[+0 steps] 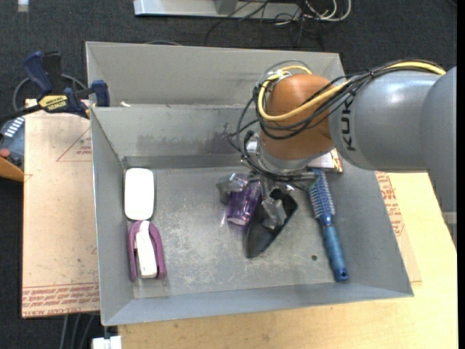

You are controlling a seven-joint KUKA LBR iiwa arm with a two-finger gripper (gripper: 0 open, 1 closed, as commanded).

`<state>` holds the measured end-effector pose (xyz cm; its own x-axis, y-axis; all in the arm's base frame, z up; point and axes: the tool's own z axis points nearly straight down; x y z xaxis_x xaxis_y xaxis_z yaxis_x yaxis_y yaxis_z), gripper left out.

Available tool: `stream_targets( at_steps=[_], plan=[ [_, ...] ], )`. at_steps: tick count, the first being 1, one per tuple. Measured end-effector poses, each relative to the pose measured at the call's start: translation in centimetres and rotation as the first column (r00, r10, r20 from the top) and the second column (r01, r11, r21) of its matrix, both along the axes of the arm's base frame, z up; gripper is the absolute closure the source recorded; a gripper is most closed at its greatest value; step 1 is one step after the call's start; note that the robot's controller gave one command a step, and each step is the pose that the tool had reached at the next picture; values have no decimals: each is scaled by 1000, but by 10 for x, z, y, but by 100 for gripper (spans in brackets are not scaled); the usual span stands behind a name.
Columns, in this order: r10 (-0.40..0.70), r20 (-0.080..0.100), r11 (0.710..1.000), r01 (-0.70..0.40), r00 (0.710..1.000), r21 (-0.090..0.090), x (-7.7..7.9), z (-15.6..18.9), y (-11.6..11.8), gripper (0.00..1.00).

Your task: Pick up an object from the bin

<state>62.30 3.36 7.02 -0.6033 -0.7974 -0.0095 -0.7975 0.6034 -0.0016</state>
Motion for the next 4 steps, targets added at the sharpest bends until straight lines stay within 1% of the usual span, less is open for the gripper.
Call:
stream_targets(
  at_steps=[1,2,3,4],
  plan=[
    [180,-5,984,-180,984,-1,-3,0,2,100],
    [180,-4,984,-180,984,-1,-3,0,2,100],
    [180,-11,984,-180,984,0,-5,6,2,100],
    [179,-8,984,-179,984,0,-4,21,2,100]
  ],
)
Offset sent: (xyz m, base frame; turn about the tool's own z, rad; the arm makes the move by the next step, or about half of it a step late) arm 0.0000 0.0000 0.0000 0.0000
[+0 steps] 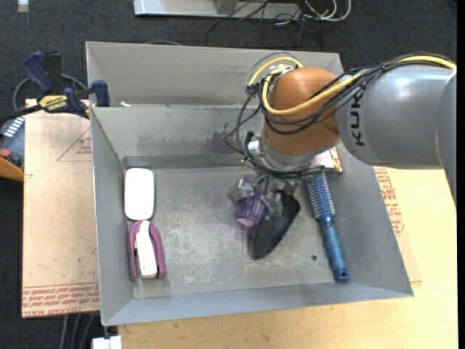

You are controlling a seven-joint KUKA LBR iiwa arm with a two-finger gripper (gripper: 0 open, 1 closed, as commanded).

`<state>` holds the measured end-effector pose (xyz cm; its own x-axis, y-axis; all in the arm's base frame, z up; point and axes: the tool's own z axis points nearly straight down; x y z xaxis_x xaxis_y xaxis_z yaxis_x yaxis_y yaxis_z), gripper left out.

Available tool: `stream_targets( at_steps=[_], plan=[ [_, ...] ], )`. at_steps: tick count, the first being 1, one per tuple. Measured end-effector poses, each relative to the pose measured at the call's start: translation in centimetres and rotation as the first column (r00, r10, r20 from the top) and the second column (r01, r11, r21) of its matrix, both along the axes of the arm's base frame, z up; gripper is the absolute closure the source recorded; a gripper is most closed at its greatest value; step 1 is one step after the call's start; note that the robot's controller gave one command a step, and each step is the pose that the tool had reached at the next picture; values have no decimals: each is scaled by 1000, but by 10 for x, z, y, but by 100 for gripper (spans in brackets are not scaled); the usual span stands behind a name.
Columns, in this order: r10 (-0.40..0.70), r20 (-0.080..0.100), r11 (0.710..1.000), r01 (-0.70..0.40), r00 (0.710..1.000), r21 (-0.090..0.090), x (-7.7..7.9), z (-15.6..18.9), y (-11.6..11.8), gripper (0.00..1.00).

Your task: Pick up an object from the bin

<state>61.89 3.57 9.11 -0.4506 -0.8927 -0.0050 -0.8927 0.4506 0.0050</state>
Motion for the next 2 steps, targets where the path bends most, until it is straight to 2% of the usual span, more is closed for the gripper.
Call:
stream_targets(
  at_steps=[1,2],
  plan=[
    [0,4,1000,0,1000,0,1,14,0,100],
    [-1,-2,1000,1,1000,1,-1,30,1,100]
  ],
)
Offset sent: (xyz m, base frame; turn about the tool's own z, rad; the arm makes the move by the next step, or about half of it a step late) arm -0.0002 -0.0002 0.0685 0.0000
